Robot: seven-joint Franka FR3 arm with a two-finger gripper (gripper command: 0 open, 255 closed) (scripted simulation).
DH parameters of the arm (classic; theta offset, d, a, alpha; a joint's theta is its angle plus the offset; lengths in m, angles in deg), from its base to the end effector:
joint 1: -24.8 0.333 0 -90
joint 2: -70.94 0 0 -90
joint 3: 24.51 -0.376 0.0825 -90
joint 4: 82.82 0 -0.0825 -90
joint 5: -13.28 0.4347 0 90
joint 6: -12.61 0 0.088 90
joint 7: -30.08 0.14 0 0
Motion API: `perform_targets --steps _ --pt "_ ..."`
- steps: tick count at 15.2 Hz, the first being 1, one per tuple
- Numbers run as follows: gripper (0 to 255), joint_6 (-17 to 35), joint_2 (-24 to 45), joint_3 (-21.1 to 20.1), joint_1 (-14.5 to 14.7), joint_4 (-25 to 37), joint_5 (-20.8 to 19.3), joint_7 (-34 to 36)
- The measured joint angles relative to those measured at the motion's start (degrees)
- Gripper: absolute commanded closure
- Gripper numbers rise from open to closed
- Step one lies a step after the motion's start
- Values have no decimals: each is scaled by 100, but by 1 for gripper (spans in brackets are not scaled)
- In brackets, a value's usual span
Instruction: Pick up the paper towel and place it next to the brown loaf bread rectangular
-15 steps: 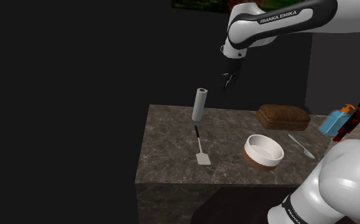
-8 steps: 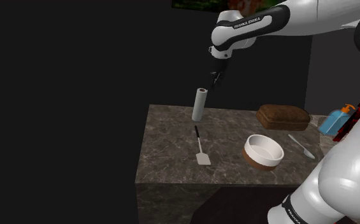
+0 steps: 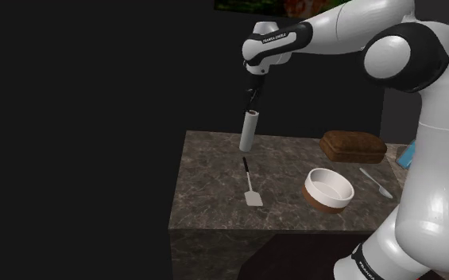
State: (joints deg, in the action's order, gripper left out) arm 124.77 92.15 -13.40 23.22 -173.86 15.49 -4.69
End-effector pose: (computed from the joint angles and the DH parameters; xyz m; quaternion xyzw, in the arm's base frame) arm 0.7200 -0.1417 0.4295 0.9815 0.1908 -0.0043 0.0167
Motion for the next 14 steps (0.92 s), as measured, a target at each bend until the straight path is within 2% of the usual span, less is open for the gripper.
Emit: perform_targets --steps 2,9,14 --pt "0 -5 278 -28 -54 303 66 -117" --pt "0 405 480 -49 -82 101 113 -179" --pt "0 466 513 -52 -84 75 120 -183"
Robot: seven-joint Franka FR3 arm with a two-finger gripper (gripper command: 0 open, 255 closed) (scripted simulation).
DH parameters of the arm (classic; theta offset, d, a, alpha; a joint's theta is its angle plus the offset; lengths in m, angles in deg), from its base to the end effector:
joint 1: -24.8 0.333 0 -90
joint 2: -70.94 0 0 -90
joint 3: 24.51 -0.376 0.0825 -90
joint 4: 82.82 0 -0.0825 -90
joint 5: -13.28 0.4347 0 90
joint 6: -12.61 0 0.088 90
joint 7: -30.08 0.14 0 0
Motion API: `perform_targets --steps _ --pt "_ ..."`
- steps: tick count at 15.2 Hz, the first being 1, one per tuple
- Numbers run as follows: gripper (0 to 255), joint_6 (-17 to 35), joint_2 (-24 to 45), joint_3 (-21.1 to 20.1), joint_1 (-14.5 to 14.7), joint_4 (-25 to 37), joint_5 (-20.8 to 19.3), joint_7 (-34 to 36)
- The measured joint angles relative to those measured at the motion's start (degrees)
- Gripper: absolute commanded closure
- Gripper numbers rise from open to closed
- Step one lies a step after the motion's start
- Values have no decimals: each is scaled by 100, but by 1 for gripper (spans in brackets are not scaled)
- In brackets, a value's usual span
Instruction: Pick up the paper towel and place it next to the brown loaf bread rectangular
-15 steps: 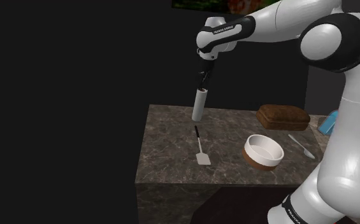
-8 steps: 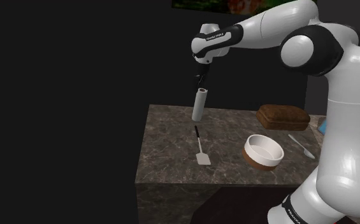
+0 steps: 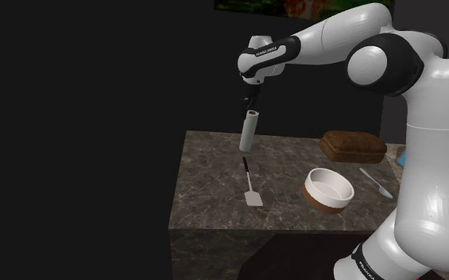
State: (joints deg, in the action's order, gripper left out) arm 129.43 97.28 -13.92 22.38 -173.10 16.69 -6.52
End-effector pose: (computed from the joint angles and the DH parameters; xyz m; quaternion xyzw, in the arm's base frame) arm 0.7401 -0.1475 0.3773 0.9795 0.2008 -0.0007 0.0153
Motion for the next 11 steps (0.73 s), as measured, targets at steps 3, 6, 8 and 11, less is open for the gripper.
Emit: perform_targets --steps 3,6,8,11 --pt "255 2 1 0 0 0 0 1" --pt "255 2 1 0 0 0 0 1" --pt "255 2 1 0 0 0 0 1" --pt "255 2 1 0 0 0 0 1"
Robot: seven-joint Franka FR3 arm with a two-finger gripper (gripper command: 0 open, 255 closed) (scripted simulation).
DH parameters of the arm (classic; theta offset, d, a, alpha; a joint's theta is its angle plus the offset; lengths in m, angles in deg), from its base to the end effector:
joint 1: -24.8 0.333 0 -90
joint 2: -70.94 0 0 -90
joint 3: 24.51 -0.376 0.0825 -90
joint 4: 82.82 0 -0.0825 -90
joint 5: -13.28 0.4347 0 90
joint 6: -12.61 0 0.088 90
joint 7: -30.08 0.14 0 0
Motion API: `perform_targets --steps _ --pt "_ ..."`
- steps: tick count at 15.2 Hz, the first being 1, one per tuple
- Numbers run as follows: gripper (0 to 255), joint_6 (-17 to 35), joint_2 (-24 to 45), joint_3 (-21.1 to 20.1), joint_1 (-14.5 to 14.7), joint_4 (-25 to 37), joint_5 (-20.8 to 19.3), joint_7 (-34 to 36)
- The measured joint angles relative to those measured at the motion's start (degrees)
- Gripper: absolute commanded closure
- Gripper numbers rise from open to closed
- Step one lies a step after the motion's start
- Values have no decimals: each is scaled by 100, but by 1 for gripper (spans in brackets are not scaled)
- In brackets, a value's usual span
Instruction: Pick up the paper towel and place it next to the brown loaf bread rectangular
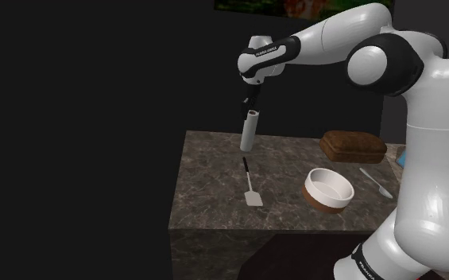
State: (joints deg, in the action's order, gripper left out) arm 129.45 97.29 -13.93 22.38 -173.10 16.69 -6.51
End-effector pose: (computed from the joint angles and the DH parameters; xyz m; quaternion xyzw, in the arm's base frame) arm 0.7402 -0.1474 0.3772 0.9795 0.2008 -0.0006 0.0153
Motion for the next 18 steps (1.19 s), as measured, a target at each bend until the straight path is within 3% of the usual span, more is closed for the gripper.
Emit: perform_targets --steps 18 --pt "255 -1098 -241 30 -5 863 -53 25"
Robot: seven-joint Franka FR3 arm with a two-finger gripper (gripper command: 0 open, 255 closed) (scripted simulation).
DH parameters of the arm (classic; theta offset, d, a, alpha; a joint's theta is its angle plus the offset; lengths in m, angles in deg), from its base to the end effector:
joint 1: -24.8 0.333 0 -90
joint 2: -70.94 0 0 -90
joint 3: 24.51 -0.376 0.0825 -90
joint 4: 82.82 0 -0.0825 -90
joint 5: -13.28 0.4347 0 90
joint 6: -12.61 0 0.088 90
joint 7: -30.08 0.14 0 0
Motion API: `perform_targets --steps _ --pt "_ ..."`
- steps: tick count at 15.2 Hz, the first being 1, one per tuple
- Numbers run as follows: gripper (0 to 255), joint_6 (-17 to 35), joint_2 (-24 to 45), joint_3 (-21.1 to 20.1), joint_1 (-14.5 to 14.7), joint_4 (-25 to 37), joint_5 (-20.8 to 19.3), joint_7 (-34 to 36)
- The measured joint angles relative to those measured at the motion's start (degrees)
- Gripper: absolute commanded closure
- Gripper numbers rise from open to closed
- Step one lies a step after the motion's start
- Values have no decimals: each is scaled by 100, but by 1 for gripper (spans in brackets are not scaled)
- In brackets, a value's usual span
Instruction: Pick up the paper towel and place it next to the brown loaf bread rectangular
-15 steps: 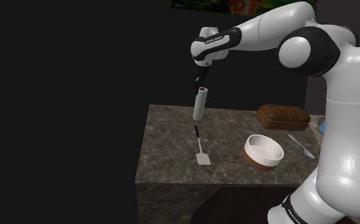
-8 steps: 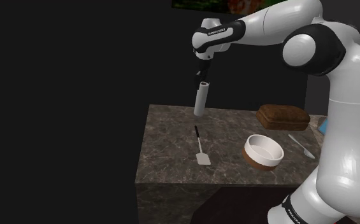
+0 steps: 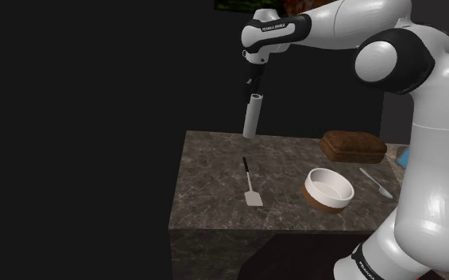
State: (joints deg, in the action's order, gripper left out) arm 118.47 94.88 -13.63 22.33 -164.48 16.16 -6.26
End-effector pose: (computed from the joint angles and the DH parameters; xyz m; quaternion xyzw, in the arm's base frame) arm 0.7423 -0.1471 0.4705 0.9795 0.2007 -0.0005 0.0153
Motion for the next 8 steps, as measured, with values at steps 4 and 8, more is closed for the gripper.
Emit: perform_targets --steps 4,8 --pt "255 -301 -36 8 -14 268 -6 -8" --pt "255 -611 -33 12 -24 581 -8 -7"
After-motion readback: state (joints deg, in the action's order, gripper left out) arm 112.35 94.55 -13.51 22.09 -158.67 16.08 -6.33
